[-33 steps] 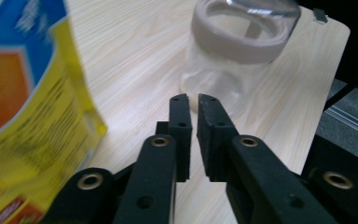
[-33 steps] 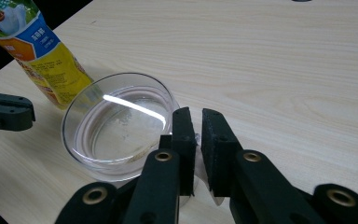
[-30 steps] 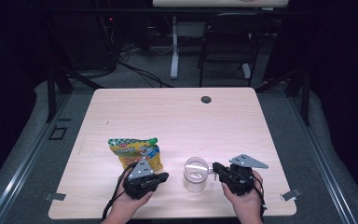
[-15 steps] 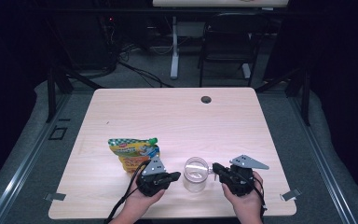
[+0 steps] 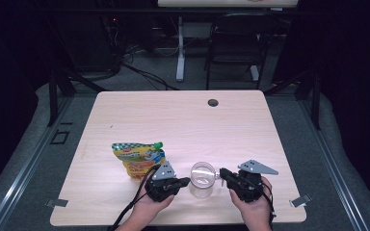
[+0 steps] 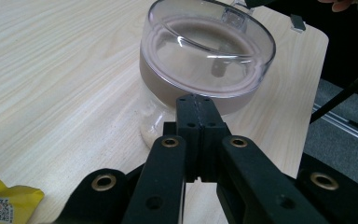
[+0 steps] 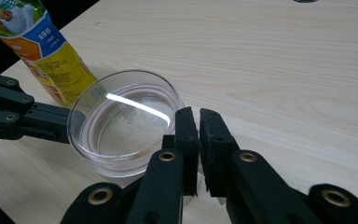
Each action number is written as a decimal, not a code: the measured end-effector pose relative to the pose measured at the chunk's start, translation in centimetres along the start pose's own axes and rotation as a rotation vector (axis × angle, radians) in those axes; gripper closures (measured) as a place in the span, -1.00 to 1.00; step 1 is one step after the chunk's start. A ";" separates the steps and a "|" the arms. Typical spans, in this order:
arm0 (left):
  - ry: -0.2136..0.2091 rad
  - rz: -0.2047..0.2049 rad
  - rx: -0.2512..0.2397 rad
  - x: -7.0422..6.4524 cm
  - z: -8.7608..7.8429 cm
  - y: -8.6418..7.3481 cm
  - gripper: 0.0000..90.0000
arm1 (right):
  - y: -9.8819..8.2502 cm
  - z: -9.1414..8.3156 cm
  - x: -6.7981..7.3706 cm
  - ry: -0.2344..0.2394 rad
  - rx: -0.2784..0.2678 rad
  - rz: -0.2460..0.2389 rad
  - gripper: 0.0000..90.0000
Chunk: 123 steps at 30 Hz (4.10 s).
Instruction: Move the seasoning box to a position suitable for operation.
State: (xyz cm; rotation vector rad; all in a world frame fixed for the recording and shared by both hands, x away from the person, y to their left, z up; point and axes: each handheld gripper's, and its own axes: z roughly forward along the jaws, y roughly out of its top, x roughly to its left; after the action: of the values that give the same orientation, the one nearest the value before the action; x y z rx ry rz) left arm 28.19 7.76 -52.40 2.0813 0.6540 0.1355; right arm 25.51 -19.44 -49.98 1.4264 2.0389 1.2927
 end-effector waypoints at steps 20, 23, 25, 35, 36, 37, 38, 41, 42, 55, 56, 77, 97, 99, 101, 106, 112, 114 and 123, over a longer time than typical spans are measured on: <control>-0.005 0.006 -0.010 -0.3 -0.1 0.5 1.00 | -0.1 0.0 0.1 -0.004 0.002 -0.007 0.90; -0.005 0.006 -0.012 -0.3 -0.1 0.6 1.00 | -0.1 -0.2 0.2 0.001 0.002 -0.015 0.87; -0.007 0.009 -0.013 -0.3 -0.1 0.7 1.00 | 0.0 -0.3 0.4 0.006 0.003 -0.024 0.85; -0.017 0.023 -0.030 -0.6 -0.4 1.7 1.00 | -0.5 -0.5 1.1 0.010 0.016 -0.080 0.62; -0.017 0.023 -0.030 -0.6 -0.4 1.7 1.00 | -0.5 -0.5 1.1 0.010 0.016 -0.080 0.62; -0.013 0.026 -0.025 -0.6 -0.4 1.8 1.00 | -0.5 -0.6 1.1 0.011 0.024 -0.088 0.60; -0.018 0.031 -0.029 -0.7 -0.3 2.1 1.00 | -0.6 -0.7 1.2 0.012 0.024 -0.088 0.53; -0.021 0.034 -0.030 -0.8 -0.2 2.4 1.00 | -0.8 -0.8 1.3 0.008 0.036 -0.108 0.46; -0.021 0.034 -0.030 -0.8 -0.2 2.4 1.00 | -0.9 -0.9 1.3 0.007 0.040 -0.114 0.45; -0.031 0.050 -0.032 -1.1 -0.3 3.7 1.00 | -1.4 -1.1 2.1 0.008 0.076 -0.150 0.26; -0.032 0.053 -0.030 -1.1 -0.4 3.7 1.00 | -1.5 -1.0 2.2 0.003 0.075 -0.158 0.24; -0.019 0.040 -0.015 -0.7 -0.2 3.0 1.00 | -1.6 -0.3 3.4 -0.016 0.047 -0.214 0.20; -0.015 0.039 -0.008 -0.5 0.3 2.3 1.00 | -1.5 -0.6 3.2 -0.017 0.029 -0.206 0.21; -0.008 0.039 -0.008 -0.6 0.3 2.3 1.00 | -1.6 -0.7 3.2 -0.015 0.020 -0.199 0.21; -0.009 0.039 -0.007 -0.6 0.3 2.3 1.00 | -1.5 -0.7 3.1 -0.017 0.022 -0.198 0.21; -0.022 0.041 -0.008 -0.6 0.4 2.2 1.00 | -1.5 -1.0 2.9 -0.022 0.006 -0.188 0.24; -0.018 0.046 -0.007 -0.6 0.4 2.2 1.00 | -1.6 -1.4 2.6 -0.038 -0.005 -0.169 0.30; -0.018 0.046 -0.006 -0.6 0.4 2.2 1.00 | -1.6 -1.7 2.4 -0.049 -0.013 -0.159 0.33; -0.019 0.052 -0.004 -0.6 0.4 2.2 1.00 | -1.6 -2.1 1.1 -0.037 -0.014 -0.092 0.44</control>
State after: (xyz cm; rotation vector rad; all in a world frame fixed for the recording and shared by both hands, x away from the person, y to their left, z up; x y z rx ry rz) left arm 28.67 6.17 -50.76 2.0942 0.5885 0.1462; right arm 22.63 -19.58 -49.96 1.3236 2.0426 1.2320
